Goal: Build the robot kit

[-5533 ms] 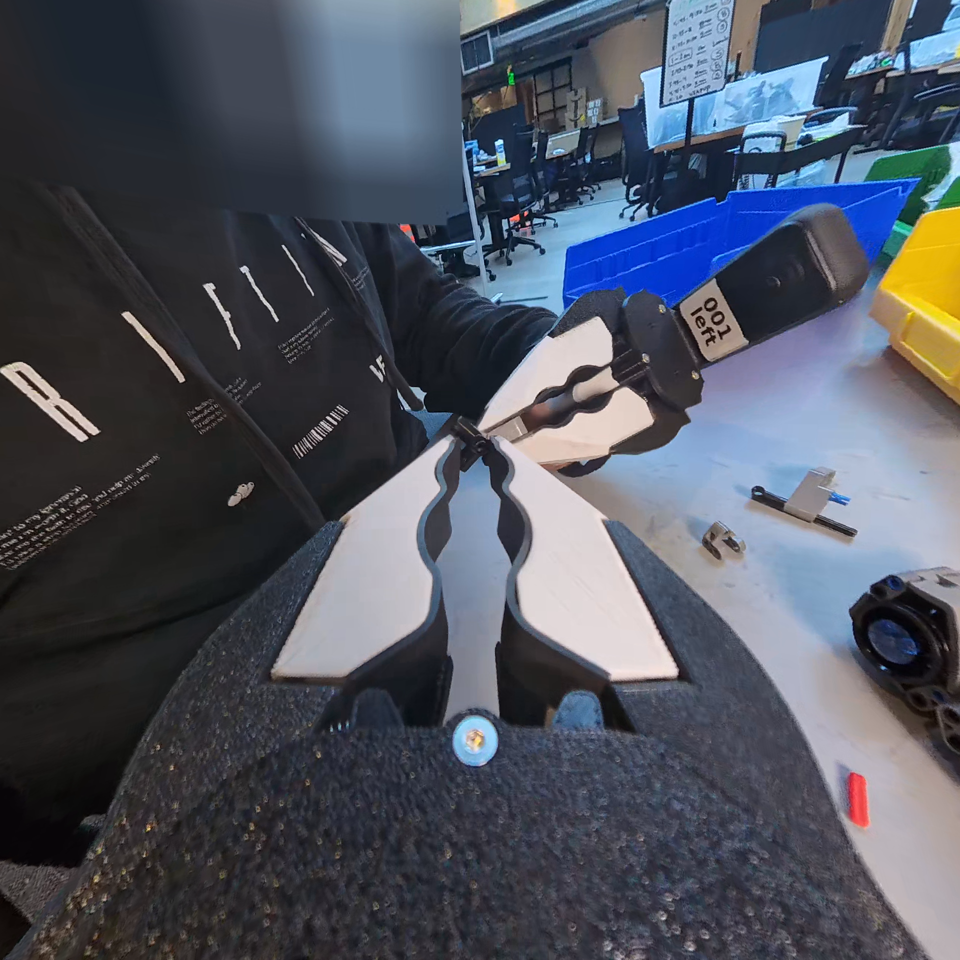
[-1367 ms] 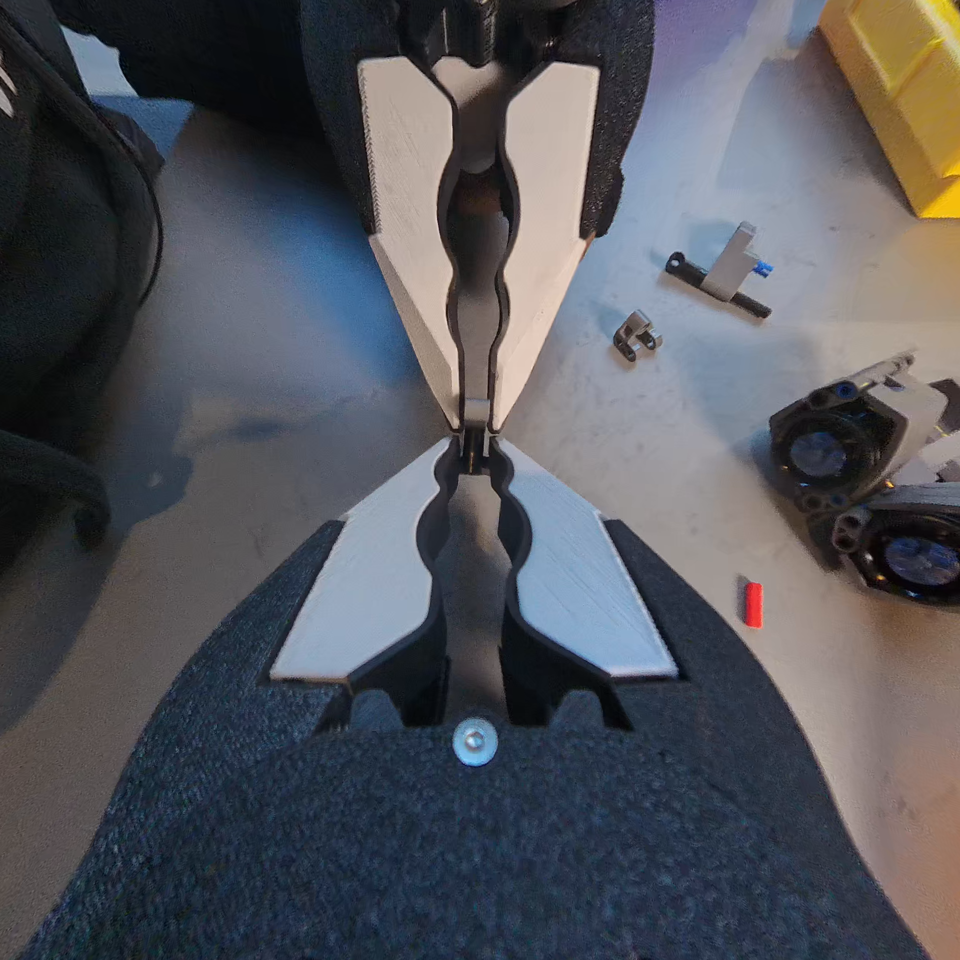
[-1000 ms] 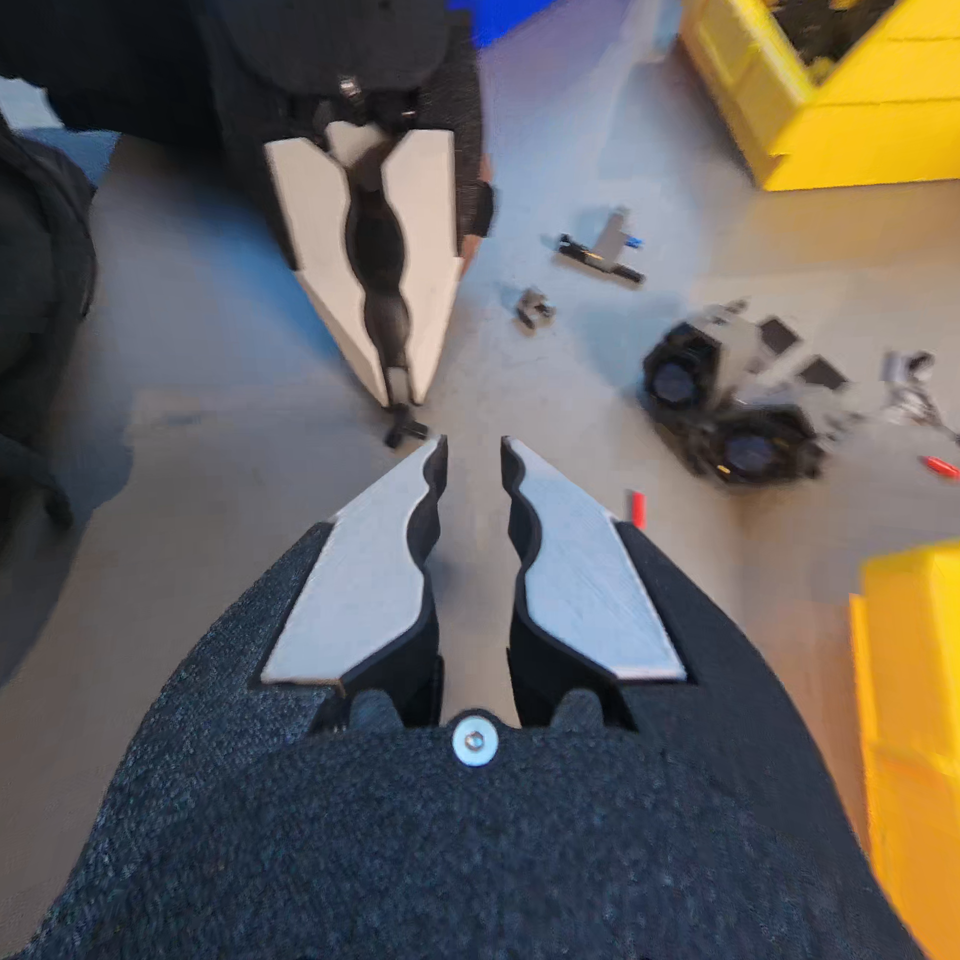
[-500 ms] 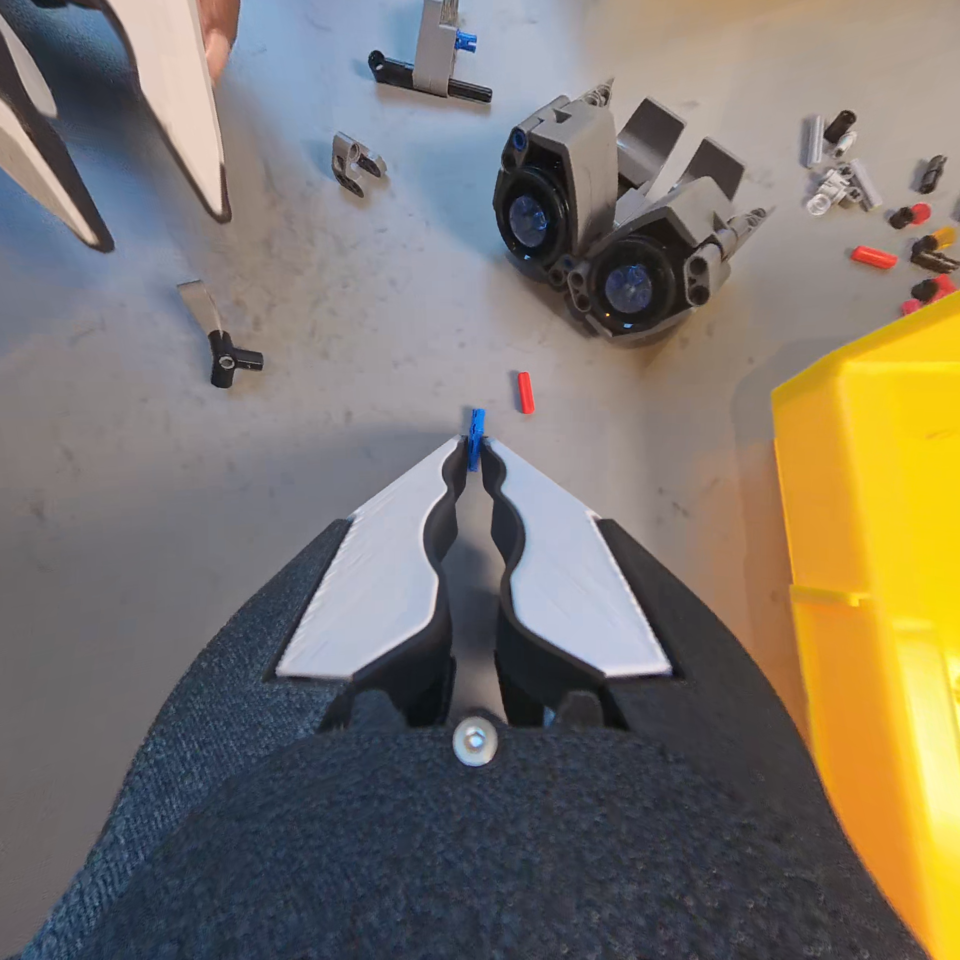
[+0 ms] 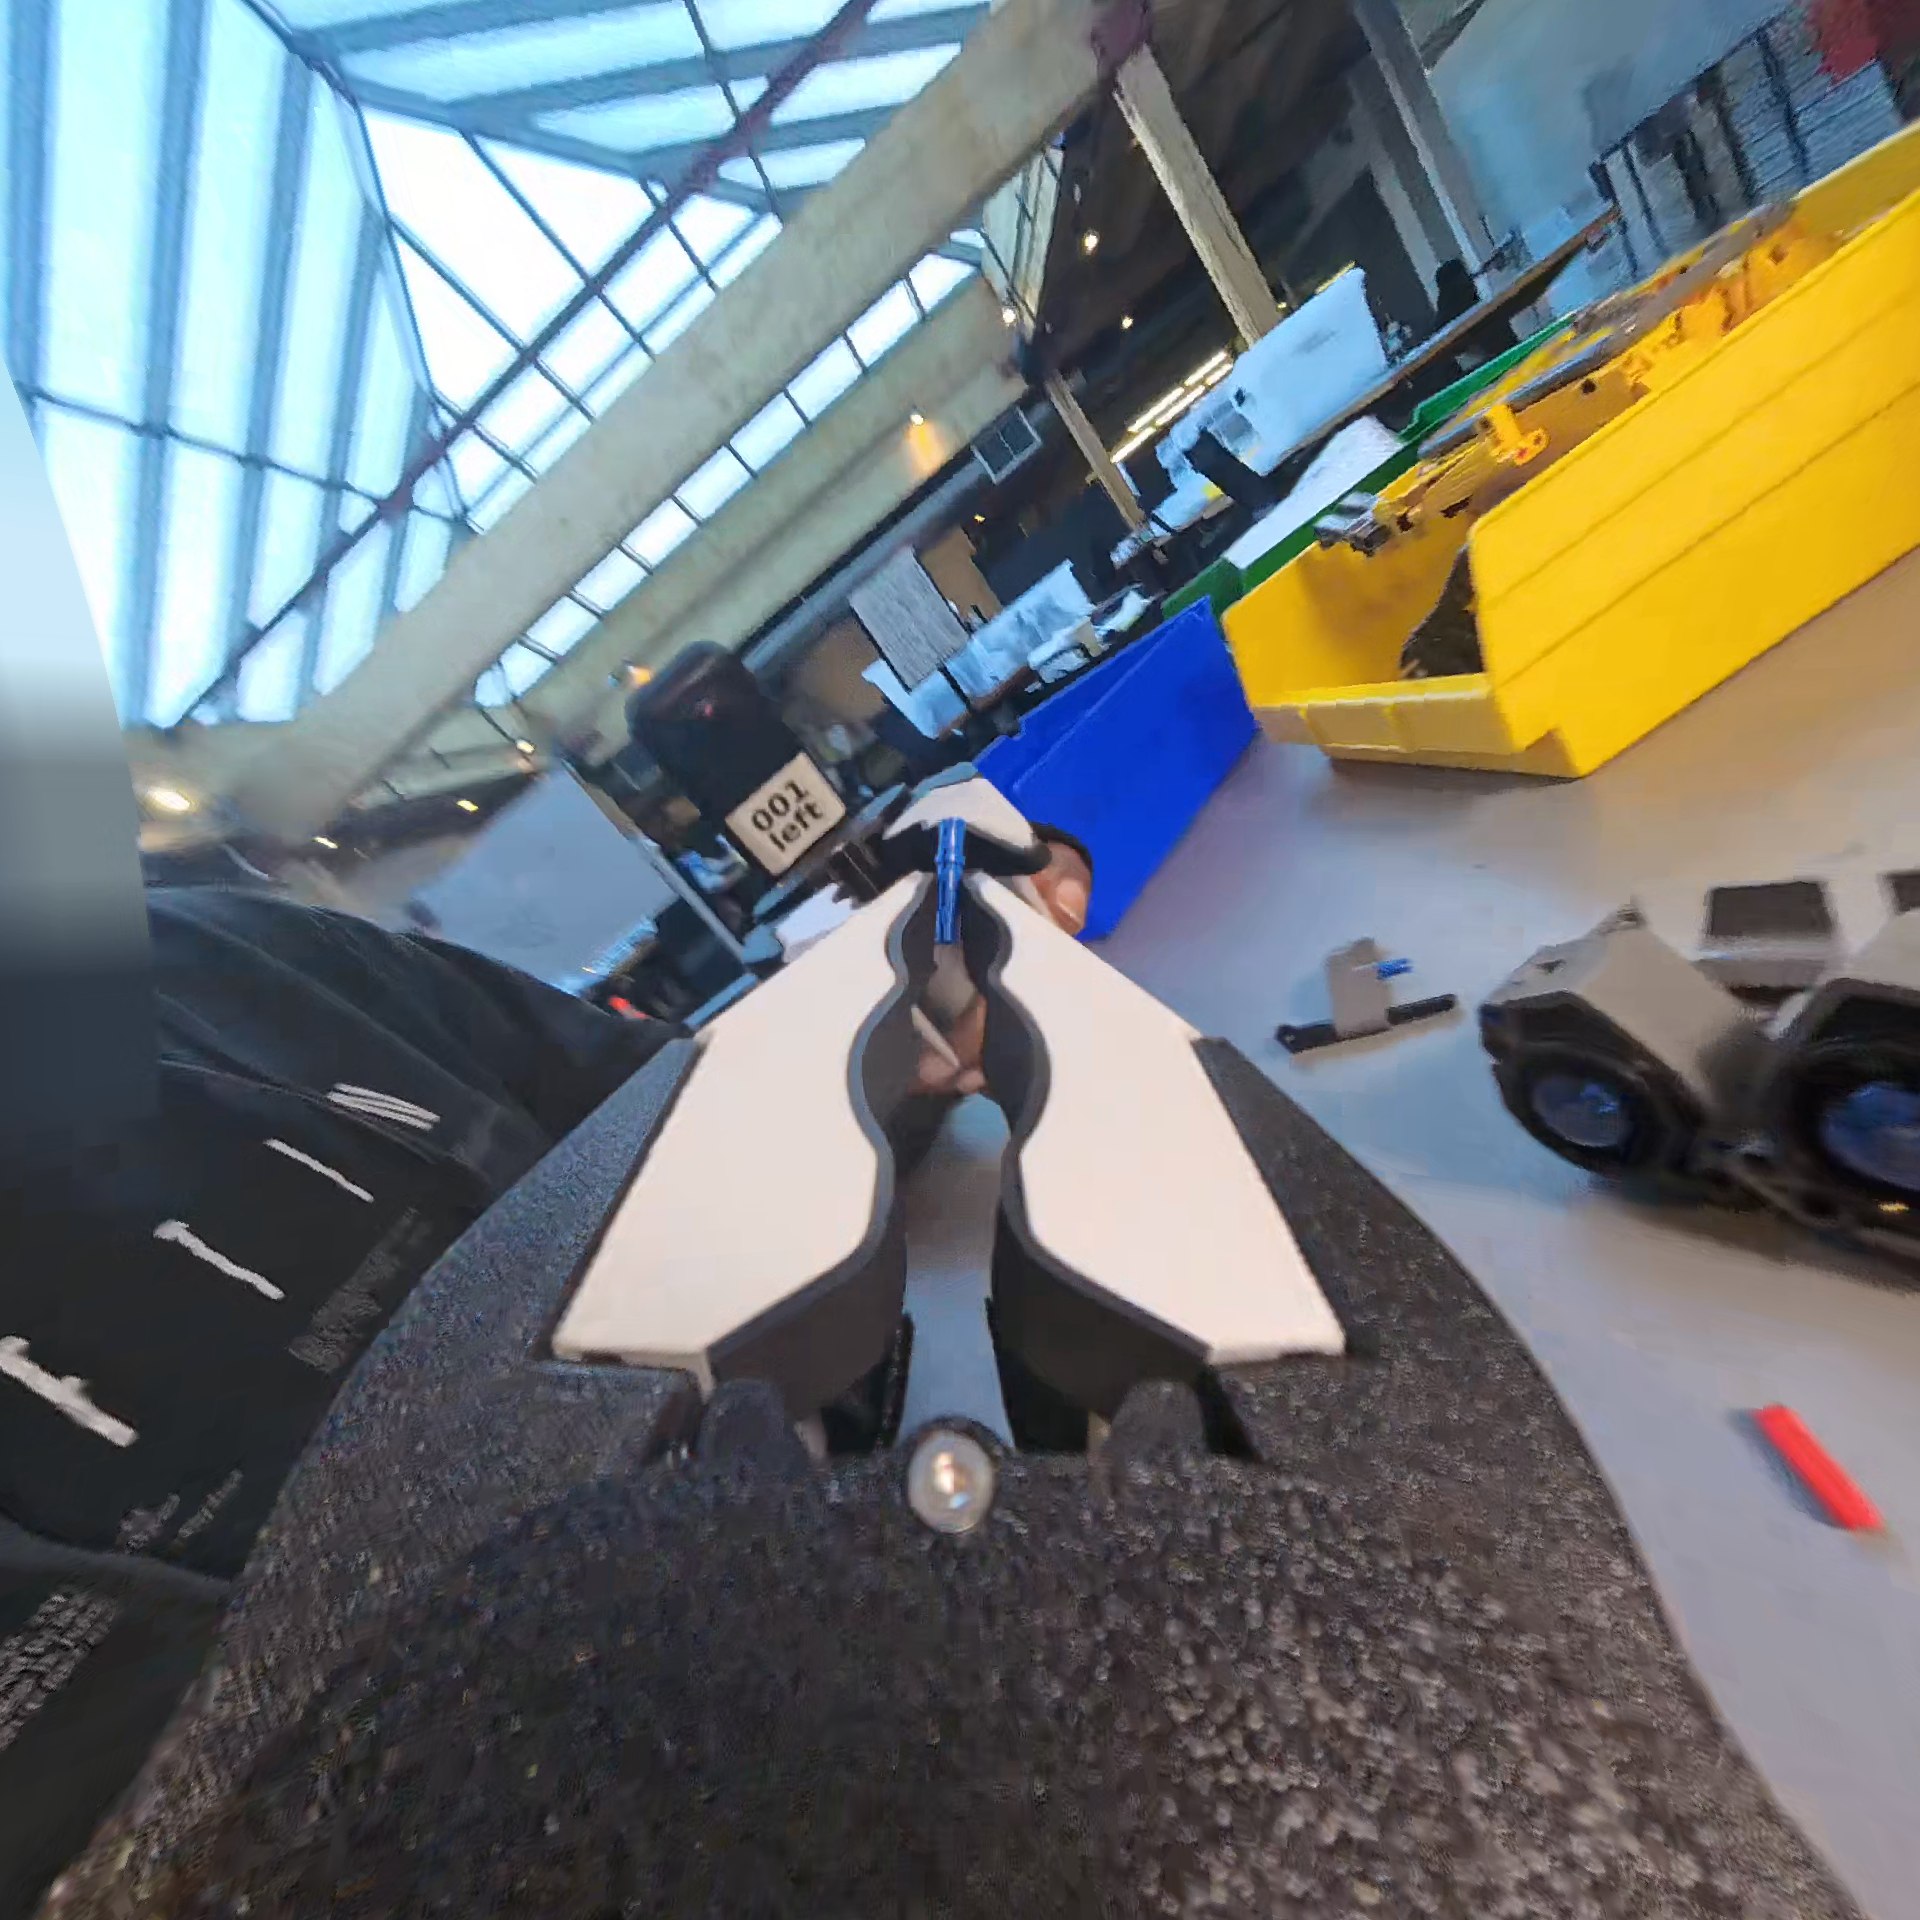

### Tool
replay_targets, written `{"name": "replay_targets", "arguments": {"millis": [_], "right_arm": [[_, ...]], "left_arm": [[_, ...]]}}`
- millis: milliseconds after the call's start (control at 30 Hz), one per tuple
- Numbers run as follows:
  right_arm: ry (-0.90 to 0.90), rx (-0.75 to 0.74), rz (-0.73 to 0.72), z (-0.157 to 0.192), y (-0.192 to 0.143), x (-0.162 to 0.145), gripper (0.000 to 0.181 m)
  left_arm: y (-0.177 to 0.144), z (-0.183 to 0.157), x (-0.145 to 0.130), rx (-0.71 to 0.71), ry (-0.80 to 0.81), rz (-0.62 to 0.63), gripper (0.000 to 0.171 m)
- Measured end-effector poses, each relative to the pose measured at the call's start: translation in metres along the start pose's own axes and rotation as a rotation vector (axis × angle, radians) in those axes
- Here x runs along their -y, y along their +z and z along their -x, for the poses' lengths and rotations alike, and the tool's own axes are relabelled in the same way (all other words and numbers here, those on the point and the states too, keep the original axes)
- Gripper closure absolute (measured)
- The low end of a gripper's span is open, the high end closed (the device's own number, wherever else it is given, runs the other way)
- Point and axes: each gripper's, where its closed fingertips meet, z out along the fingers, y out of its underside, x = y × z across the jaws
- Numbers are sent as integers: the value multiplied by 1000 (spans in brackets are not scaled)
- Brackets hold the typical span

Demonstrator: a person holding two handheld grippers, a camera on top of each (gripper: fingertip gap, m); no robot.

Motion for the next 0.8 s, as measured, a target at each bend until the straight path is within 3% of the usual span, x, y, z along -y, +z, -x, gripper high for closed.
{"name": "replay_targets", "arguments": {"millis": [67, 233, 500, 800], "right_arm": [[104, 34, -22, 0, 3, -3, 179], [152, 97, 23, 7, 7, -13, 179], [146, 215, 177, 30, 3, -29, 179], [194, 255, 381, 38, -11, -54, 179]], "left_arm": [[0, -1, 1, 23, 43, 2, 142], [2, -4, -3, -9, 10, 17, 137], [-4, -36, 0, -267, -64, 13, 149], [-11, -63, 1, -419, -25, 27, 153]]}}
